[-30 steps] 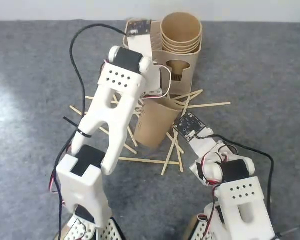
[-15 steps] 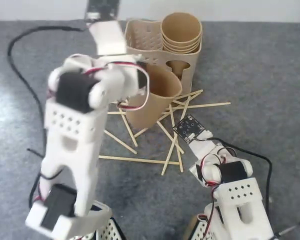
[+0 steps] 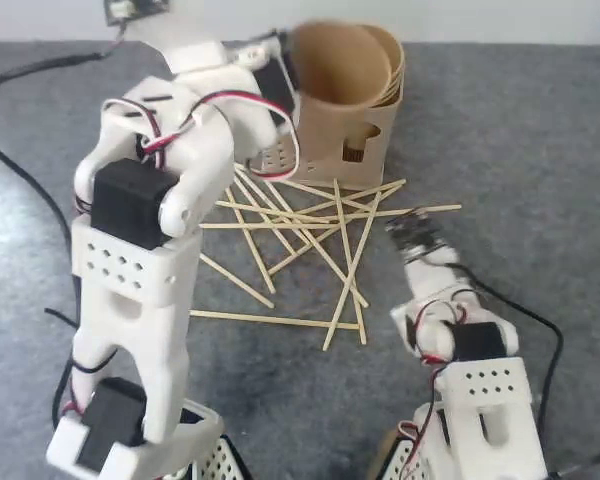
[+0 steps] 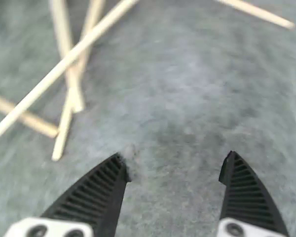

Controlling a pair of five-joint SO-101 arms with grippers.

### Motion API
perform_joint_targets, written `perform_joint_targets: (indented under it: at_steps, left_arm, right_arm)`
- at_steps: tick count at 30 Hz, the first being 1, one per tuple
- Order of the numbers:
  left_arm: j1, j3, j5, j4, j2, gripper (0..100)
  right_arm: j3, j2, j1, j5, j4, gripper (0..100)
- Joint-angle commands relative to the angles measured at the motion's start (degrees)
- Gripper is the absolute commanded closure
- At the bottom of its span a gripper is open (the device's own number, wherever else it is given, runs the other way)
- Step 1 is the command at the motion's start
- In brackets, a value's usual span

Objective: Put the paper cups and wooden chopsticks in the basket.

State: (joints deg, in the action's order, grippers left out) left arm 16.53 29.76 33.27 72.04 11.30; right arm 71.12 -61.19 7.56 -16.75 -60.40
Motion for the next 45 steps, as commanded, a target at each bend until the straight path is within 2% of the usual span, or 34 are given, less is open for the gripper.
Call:
perform_joint_targets:
  at_steps: [1, 6, 16, 24, 26, 30, 39, 43, 45]
  left_arm:
    - [-0.5, 2.4, 1.9, -12.8, -3.3, 99]
    - [-0.6, 3.6, 1.9, -22.9, -9.6, 99]
    - [-1.2, 18.3, 2.0, -29.5, -28.7, 99]
    - [-4.0, 30.5, 1.8, -21.2, -40.1, 98]
    - [-5.0, 31.9, 1.9, -19.3, -41.8, 93]
    - [-5.1, 36.3, 4.4, -8.3, -41.8, 78]
    - [-4.7, 56.0, 3.8, 13.2, -40.7, 75]
    - [-8.4, 66.9, -1.1, 27.1, -40.7, 75]
    - [-11.4, 64.8, -2.5, 28.8, -39.1, 76]
  right_arm:
    - [-0.5, -1.4, -2.0, 2.4, 1.8, 71.8]
    - [-0.3, -1.4, -2.0, 2.2, 1.8, 71.8]
    - [-0.2, -1.4, -2.0, 2.2, 1.6, 71.8]
    - [-0.2, -1.4, -2.0, 2.2, 1.7, 71.8]
    - [-0.2, -1.4, -2.0, 2.2, 1.7, 71.8]
    - [-0.6, -1.4, -2.4, 3.7, 1.9, 71.8]
    - [-4.8, -1.3, -0.7, 20.7, 4.6, 71.7]
    - [-6.7, -0.7, -0.8, 27.8, 9.7, 71.5]
    - [-7.5, -0.7, -0.6, 31.6, 11.1, 71.5]
